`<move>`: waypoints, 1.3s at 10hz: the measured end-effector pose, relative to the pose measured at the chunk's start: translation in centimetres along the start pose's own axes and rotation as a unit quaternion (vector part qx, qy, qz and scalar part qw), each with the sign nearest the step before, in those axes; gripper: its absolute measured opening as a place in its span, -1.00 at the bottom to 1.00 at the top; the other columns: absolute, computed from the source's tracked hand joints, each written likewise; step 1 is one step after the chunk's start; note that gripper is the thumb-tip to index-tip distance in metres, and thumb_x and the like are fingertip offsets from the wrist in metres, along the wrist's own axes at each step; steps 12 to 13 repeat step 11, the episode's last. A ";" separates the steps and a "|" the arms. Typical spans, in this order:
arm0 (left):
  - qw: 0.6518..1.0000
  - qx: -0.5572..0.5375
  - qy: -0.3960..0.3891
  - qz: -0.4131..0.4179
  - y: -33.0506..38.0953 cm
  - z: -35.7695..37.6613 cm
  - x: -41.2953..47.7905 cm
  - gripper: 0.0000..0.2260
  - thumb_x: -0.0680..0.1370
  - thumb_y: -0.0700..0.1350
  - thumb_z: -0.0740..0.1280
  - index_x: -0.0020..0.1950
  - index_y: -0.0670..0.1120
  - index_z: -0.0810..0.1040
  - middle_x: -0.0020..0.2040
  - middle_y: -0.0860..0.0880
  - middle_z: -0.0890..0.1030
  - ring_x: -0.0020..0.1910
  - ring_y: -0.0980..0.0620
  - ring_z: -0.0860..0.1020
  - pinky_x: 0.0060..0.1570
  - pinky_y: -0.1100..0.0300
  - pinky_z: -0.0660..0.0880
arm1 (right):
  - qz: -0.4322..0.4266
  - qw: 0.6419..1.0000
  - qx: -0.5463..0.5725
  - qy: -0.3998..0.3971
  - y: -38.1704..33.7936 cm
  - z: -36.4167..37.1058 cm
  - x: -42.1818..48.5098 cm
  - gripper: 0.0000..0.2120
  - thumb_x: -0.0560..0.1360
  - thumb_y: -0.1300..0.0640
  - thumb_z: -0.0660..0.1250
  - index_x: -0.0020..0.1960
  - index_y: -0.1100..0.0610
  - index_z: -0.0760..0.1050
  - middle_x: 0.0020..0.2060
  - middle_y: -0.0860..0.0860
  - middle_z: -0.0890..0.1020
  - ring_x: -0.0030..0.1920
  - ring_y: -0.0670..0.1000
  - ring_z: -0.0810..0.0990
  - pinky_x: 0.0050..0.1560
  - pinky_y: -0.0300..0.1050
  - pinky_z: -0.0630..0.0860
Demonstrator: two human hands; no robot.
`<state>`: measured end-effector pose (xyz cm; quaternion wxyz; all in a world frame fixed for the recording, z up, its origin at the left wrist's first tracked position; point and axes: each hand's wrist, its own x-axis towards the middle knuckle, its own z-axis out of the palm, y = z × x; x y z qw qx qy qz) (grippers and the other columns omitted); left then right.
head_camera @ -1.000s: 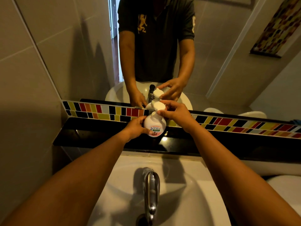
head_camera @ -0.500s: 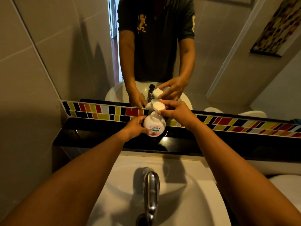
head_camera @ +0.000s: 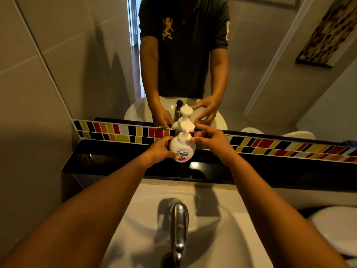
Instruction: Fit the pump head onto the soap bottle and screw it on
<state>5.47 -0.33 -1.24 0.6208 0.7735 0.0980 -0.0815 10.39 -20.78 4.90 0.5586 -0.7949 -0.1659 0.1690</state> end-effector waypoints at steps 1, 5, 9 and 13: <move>1.000 -0.008 0.008 0.003 -0.1 0.0 -0.1 -0.32 0.30 -0.33 0.55 0.38 -0.08 0.41 0.29 -0.11 0.57 0.27 -0.09 0.54 0.24 -0.06 0.52 | 0.029 0.999 0.017 0.039 2.2 0.5 -0.9 -0.54 0.46 0.23 0.45 0.34 0.16 0.47 -0.11 0.03 0.64 -0.09 -0.10 0.63 -0.17 -0.36 0.54; 0.994 -0.075 0.083 0.010 -1.8 0.3 -1.0 -0.38 0.35 -0.36 0.52 0.37 -0.15 0.43 0.28 -0.15 0.57 0.18 -0.03 0.57 0.11 0.12 0.54 | 0.050 0.997 0.037 0.046 6.3 3.2 -0.9 -0.51 0.41 0.26 0.49 0.33 0.15 0.52 0.21 0.10 0.65 0.22 0.05 0.61 0.21 -0.05 0.56; 0.995 -0.067 0.081 0.000 -1.7 0.3 -0.3 -0.44 0.38 -0.36 0.49 0.36 -0.17 0.45 0.29 -0.17 0.57 0.27 -0.12 0.56 0.24 -0.03 0.52 | 0.065 0.994 0.052 0.068 6.9 3.4 0.0 -0.51 0.42 0.23 0.49 0.33 0.14 0.52 0.22 0.11 0.64 0.24 0.09 0.60 0.28 0.11 0.52; 0.995 -0.066 0.079 0.001 -1.2 0.4 -0.9 -0.36 0.37 -0.37 0.50 0.42 -0.18 0.40 0.34 -0.17 0.54 0.30 -0.13 0.53 0.24 0.02 0.50 | 0.060 0.994 0.050 0.072 7.0 3.6 0.0 -0.46 0.40 0.23 0.51 0.36 0.16 0.49 0.22 0.11 0.64 0.24 0.08 0.60 0.28 0.10 0.53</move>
